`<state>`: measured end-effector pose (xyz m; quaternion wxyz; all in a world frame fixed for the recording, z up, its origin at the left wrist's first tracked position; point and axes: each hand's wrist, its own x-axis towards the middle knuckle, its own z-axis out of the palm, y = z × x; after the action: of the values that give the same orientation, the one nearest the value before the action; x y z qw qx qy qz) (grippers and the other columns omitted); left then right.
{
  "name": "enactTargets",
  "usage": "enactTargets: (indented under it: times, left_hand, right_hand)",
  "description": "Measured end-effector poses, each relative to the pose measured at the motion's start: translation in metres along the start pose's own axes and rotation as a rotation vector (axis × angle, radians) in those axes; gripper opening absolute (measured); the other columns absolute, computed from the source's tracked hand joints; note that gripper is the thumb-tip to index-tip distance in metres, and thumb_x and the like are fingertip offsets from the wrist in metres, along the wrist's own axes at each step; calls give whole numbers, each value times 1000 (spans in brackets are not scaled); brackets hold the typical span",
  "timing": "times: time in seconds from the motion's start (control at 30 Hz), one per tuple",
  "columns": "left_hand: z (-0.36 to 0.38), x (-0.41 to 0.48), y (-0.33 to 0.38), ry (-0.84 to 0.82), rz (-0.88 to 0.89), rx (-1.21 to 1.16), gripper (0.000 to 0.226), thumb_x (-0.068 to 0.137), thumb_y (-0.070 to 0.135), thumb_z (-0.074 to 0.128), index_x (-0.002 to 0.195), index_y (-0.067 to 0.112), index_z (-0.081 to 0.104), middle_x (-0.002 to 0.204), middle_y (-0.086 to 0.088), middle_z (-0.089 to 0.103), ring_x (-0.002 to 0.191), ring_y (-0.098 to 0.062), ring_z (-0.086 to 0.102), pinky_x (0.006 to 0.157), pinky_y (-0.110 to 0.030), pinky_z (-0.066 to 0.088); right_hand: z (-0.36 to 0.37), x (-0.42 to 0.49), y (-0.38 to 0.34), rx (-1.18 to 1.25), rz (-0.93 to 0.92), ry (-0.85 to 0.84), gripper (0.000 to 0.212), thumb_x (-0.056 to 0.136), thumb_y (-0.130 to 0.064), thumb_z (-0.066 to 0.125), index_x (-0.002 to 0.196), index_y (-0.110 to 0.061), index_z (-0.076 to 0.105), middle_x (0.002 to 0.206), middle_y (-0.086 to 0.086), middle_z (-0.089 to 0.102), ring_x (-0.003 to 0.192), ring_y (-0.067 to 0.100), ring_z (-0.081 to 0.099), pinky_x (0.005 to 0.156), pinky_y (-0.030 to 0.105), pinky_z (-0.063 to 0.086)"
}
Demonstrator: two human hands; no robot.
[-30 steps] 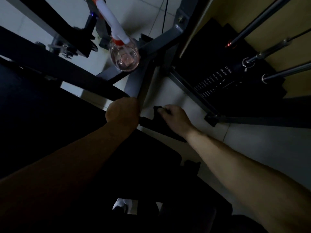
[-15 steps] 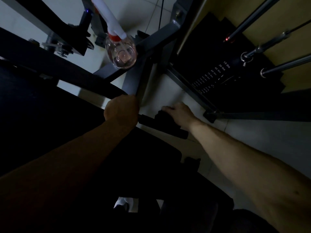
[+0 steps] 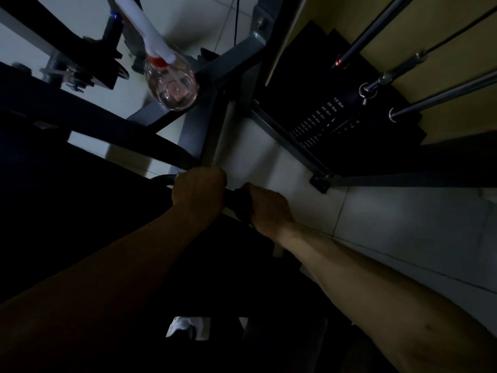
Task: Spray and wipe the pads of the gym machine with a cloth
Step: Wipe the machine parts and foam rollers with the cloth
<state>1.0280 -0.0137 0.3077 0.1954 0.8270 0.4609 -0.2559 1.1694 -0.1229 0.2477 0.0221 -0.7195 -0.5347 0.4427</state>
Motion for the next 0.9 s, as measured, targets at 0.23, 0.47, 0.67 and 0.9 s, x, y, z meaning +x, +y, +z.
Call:
enactTargets:
  times: [0.23, 0.47, 0.67, 0.9]
  left_hand:
    - [3, -3, -2, 47, 4, -16, 15, 90, 21, 65, 103, 15, 71, 98, -10, 70, 92, -34, 69, 75, -37, 53]
    - [3, -8, 3, 78, 41, -13, 15, 85, 33, 68, 98, 26, 73, 88, -1, 70, 81, -29, 70, 72, -37, 57]
    - [4, -8, 17, 10, 75, -74, 25, 84, 41, 77, 101, 23, 74, 102, -6, 70, 94, -28, 68, 79, -41, 57]
    - [-1, -10, 19, 52, 31, -73, 24, 86, 35, 75, 100, 16, 72, 98, -8, 70, 91, -31, 68, 76, -40, 53]
  right_hand:
    - [-11, 28, 1, 410, 237, 3, 43, 106, -47, 48, 92, -12, 70, 101, 16, 74, 96, 32, 70, 82, 44, 54]
    - [-27, -7, 53, 208, 108, 452, 38, 103, -56, 48, 88, -23, 60, 88, 1, 66, 83, 24, 66, 66, 37, 50]
    - [23, -20, 32, 0, -64, 174, 58, 97, -55, 22, 140, -31, 53, 123, 2, 65, 105, 24, 62, 85, 41, 53]
    - [3, 15, 22, 701, 535, 112, 39, 86, -49, 62, 66, -17, 71, 84, 15, 75, 74, 31, 71, 73, 45, 63]
